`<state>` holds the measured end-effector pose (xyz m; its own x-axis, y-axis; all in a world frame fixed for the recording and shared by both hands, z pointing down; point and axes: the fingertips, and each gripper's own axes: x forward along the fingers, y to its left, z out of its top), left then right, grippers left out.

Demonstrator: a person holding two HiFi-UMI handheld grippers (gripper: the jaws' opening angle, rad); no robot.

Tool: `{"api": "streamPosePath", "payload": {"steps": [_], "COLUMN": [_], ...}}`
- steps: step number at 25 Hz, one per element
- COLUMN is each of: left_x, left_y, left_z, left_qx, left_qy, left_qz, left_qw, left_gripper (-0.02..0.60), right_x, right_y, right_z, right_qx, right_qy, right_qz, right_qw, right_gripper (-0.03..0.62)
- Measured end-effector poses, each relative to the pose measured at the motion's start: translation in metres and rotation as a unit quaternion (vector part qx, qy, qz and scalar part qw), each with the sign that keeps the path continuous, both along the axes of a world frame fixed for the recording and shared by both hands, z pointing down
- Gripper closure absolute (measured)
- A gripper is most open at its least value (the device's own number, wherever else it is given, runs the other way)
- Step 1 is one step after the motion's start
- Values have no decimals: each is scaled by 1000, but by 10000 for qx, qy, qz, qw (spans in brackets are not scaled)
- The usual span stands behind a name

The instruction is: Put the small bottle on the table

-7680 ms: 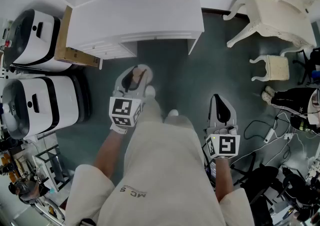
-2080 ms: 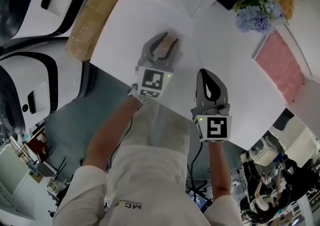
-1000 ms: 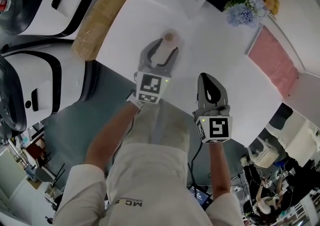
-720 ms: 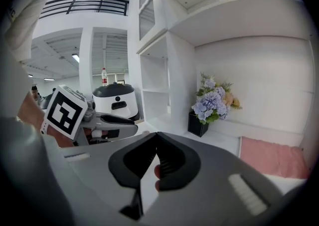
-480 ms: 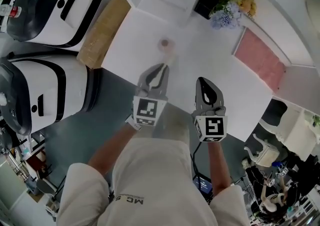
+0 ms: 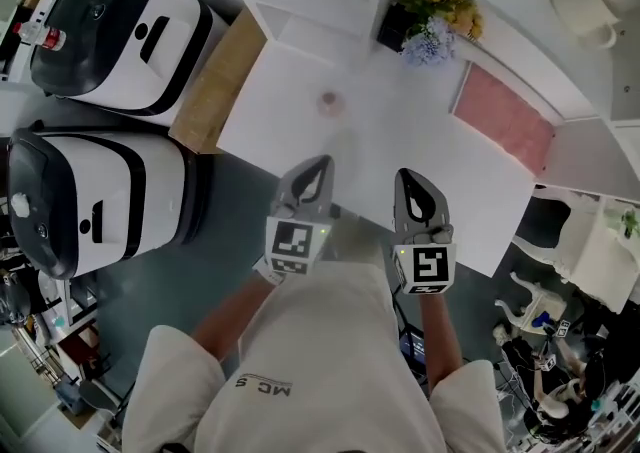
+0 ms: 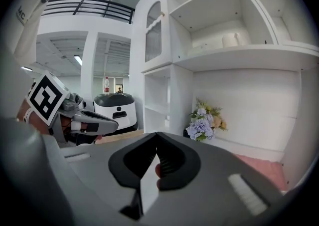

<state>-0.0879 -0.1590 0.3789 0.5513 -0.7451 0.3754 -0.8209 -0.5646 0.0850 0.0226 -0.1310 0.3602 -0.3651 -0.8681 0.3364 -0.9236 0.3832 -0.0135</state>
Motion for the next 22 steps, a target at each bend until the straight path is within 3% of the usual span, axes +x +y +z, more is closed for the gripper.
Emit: {"api": "streamPosePath", "payload": {"steps": [11, 22], "left_x": [-27, -46], "left_y": [27, 47], "left_z": [-56, -70], "left_qx": [377, 327], "left_qy": [149, 176], "left_qz": [-208, -304], "left_qw": [9990, 9988], "left_gripper": [581, 581], "right_x": [1, 10], "right_y": [37, 50], "right_z": [-55, -57], "right_qx": [407, 466], "right_qy": [-36, -20], "right_qz": [87, 97], "right_qw": [9991, 9989], "right_gripper": [594, 594]}}
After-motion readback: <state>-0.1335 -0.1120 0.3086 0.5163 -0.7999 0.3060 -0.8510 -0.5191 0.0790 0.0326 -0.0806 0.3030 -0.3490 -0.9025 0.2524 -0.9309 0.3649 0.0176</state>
